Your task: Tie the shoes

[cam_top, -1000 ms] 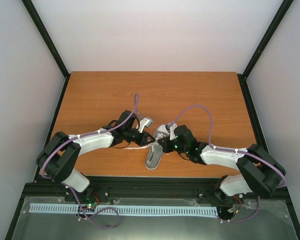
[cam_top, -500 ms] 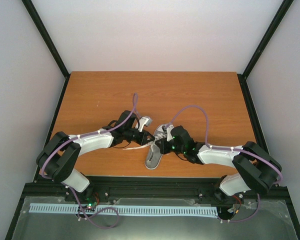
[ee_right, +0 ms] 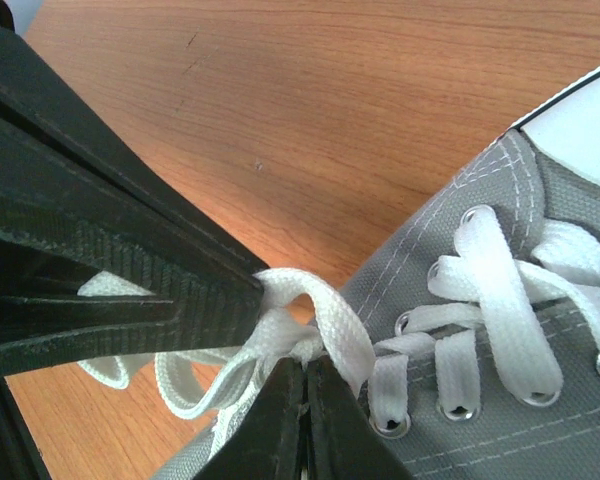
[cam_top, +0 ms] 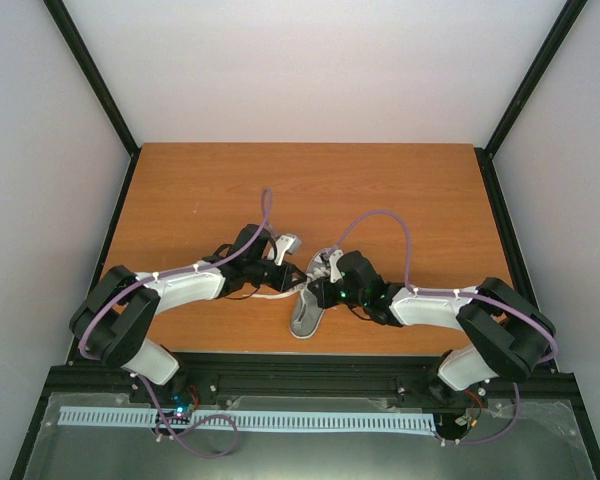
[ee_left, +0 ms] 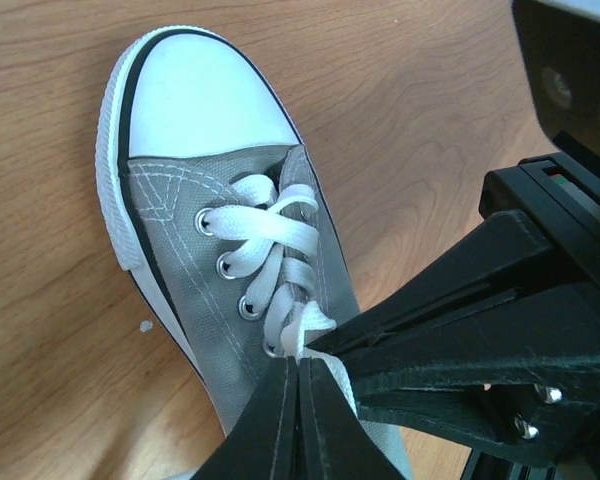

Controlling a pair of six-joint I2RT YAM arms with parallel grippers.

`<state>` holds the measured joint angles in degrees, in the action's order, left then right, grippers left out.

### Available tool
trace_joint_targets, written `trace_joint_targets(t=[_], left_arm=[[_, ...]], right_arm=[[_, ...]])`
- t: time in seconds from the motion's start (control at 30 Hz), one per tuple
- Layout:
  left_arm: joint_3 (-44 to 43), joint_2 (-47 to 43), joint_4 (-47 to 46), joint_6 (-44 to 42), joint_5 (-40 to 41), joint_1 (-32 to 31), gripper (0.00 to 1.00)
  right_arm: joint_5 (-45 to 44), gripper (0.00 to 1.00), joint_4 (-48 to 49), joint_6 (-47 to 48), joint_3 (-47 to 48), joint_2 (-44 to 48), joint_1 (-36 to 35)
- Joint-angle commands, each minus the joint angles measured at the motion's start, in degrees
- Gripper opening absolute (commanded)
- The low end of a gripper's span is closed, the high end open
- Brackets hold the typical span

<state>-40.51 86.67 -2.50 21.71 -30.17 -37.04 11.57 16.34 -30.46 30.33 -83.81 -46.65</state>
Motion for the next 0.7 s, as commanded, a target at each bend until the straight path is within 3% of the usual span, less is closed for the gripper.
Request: trace_joint_targets(t=[0.0,0.67], left_arm=[[1.2,-2.5,-4.3,1.7,0.4,-0.4,0.01],[3.6,-3.2,-9.2,7.6,3.5,-0.3,0.01]], right_arm=[[-0.3,0.03,-0.2,0.7,1.3,-1.9,-0.8],[2.7,0.03,-6.4,6.4,3.7,-3.4,-0.9]])
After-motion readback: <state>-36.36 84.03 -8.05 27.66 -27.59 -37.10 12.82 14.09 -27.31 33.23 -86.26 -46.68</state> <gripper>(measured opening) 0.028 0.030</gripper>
